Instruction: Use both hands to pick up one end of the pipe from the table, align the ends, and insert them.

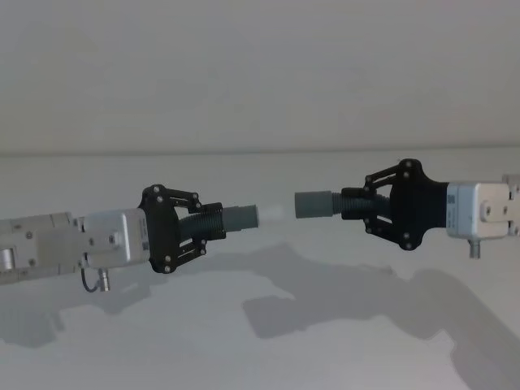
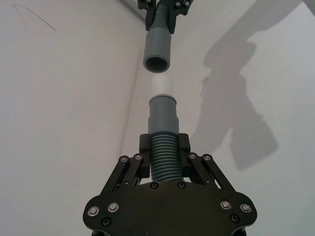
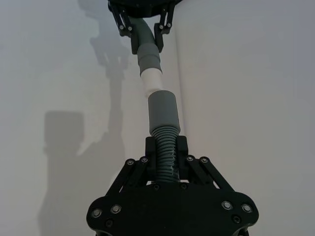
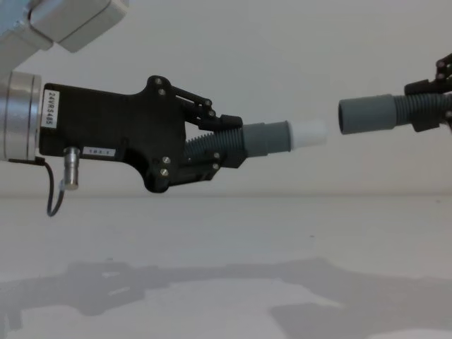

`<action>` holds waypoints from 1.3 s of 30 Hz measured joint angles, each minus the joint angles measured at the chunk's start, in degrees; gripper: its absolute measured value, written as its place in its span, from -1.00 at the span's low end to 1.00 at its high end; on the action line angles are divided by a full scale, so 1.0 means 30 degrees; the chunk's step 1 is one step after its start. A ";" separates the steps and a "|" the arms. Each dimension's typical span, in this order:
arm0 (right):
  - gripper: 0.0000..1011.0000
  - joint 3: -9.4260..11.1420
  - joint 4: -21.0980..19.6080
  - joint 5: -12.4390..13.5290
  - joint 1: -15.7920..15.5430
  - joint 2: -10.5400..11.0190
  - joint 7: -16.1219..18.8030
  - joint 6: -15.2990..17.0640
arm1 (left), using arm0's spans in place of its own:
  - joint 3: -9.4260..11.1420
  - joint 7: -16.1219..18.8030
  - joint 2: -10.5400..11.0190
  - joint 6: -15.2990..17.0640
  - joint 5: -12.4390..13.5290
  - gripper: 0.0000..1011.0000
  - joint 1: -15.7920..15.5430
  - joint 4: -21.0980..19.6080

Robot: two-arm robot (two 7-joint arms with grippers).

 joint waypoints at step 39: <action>-0.57 -0.1237 0.1139 0.0459 0.0973 -0.0743 0.0229 0.0186 | -0.0001 0.0000 0.0000 0.0001 0.0000 -0.41 0.0001 0.0002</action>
